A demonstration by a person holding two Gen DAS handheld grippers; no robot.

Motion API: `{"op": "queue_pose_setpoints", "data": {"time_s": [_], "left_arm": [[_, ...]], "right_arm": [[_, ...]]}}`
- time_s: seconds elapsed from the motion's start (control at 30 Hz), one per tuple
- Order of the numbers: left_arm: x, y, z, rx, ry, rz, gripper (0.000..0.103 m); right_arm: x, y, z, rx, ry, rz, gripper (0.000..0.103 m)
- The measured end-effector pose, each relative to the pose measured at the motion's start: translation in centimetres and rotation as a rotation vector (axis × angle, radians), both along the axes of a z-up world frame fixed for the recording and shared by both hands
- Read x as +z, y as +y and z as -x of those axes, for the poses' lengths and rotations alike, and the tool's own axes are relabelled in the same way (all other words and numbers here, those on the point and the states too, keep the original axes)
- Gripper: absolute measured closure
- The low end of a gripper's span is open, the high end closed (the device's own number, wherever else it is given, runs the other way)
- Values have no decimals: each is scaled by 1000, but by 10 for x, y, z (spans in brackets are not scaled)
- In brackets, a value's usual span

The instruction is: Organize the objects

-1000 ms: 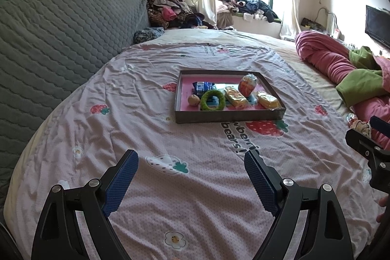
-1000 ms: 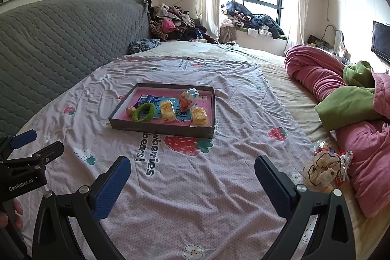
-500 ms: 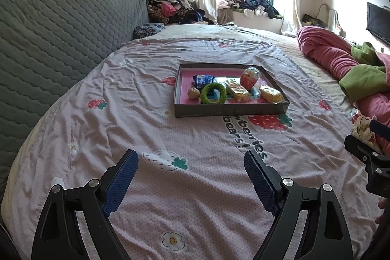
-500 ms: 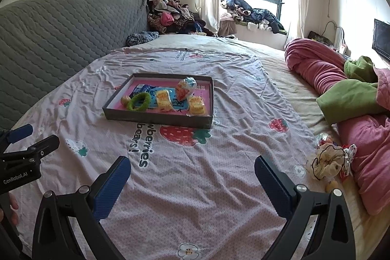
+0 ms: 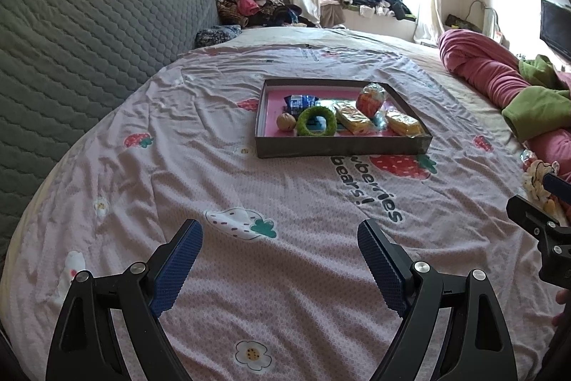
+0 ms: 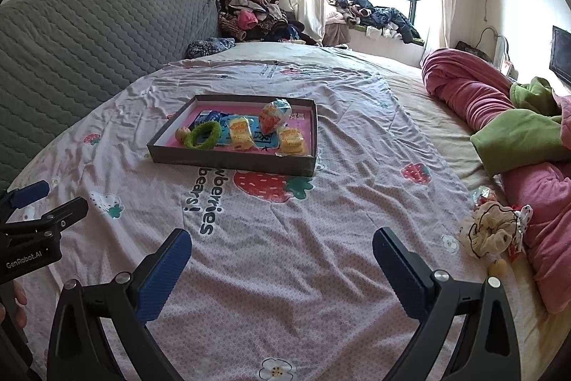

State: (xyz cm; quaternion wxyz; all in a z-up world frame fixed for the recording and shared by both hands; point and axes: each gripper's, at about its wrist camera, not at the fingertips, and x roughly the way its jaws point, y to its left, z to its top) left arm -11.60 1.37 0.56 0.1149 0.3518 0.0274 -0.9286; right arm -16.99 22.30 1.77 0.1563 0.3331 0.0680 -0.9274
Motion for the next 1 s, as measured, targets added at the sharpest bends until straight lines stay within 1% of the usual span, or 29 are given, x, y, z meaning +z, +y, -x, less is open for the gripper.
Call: {"op": "queue_pose_setpoints", "data": {"time_s": [0.47, 0.6, 1.0], "left_arm": [[-13, -3, 3, 7, -17, -5, 14], [-17, -2, 5, 6, -23, 6, 14], [-32, -4, 8, 7, -40, -4, 14]], "right_arm": [[-17, 0, 4, 4, -27, -1, 0], [-20, 1, 4, 4, -31, -2, 1], [-35, 1, 7, 1, -48, -10, 0]]}}
